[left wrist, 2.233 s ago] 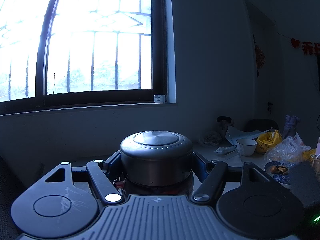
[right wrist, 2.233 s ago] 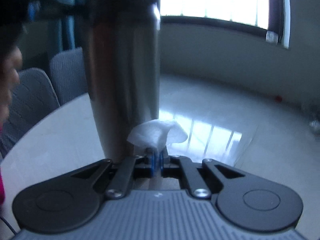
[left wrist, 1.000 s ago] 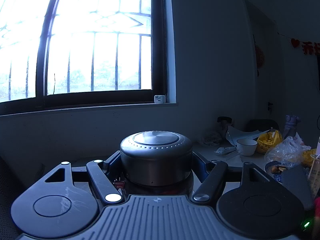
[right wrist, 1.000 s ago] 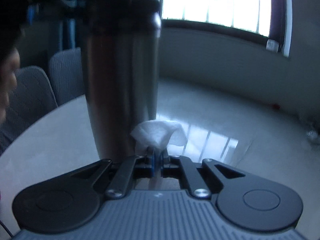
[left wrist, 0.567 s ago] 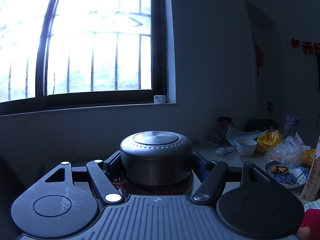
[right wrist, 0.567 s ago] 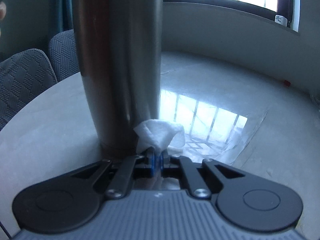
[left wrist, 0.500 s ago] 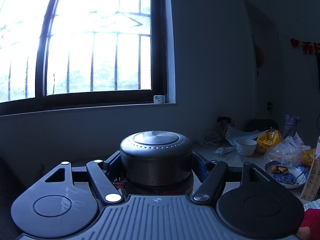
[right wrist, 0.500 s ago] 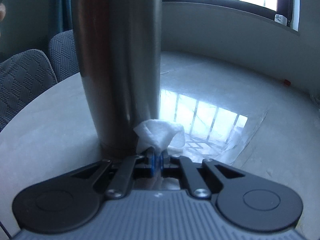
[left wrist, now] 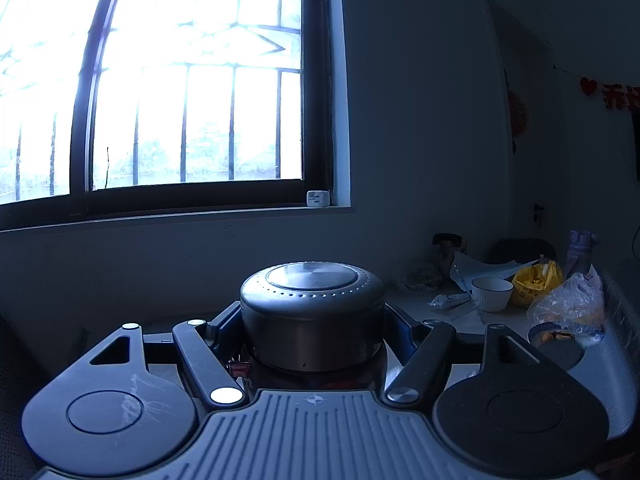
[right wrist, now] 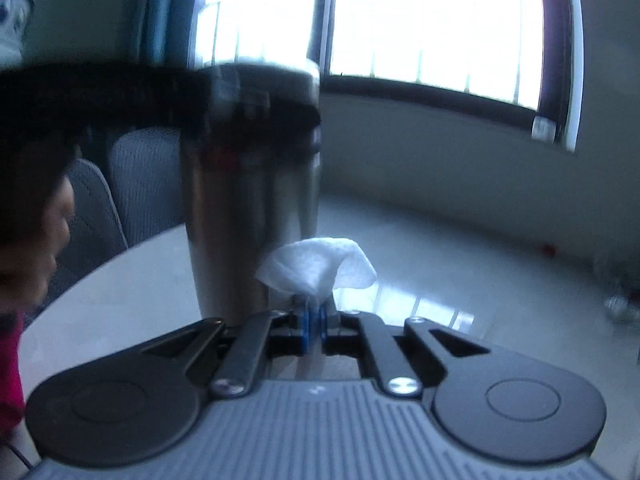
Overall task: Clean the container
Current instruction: 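Rub the tissue in the right gripper around the thermos base rim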
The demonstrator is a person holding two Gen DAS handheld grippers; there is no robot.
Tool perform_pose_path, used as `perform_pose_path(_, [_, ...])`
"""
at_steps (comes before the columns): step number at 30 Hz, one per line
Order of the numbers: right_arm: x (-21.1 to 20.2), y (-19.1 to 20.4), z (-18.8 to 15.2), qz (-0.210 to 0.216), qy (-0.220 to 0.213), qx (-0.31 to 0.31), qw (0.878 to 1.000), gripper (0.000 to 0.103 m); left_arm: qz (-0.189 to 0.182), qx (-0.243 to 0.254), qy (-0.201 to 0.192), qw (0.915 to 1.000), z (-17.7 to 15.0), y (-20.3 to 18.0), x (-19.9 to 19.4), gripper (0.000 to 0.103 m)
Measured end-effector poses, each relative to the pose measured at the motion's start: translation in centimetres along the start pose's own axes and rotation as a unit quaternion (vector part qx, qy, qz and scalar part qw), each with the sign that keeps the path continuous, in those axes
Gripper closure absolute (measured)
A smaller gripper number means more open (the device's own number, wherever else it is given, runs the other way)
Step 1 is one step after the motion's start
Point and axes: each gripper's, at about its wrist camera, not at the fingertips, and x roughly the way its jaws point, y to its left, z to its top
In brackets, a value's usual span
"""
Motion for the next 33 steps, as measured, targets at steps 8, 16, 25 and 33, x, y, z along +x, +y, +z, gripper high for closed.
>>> perform_pose_path(8, [-1.0, -0.3, 1.6, -0.009, -0.042, -0.011, 0.999, 0.099, -0.002, 0.001, 0.0, 1.0, 0.0, -0.1, -0.1, 0.031])
perform_pose_path(16, [-0.8, -0.4, 1.0, -0.007, -0.039, -0.005, 0.999, 0.098, -0.001, 0.001, 0.0, 1.0, 0.0, -0.2, -0.1, 0.03])
perform_pose_path(25, [2.1, -0.1, -2.8, 0.007, 0.031, 0.019, 0.999, 0.098, -0.001, 0.001, 0.0, 1.0, 0.0, -0.3, -0.2, 0.03])
perform_pose_path(33, [5.3, -0.5, -6.0, 0.024, 0.097, 0.043, 0.994, 0.098, 0.0, 0.001, 0.0, 1.0, 0.0, -0.3, 0.0, 0.03])
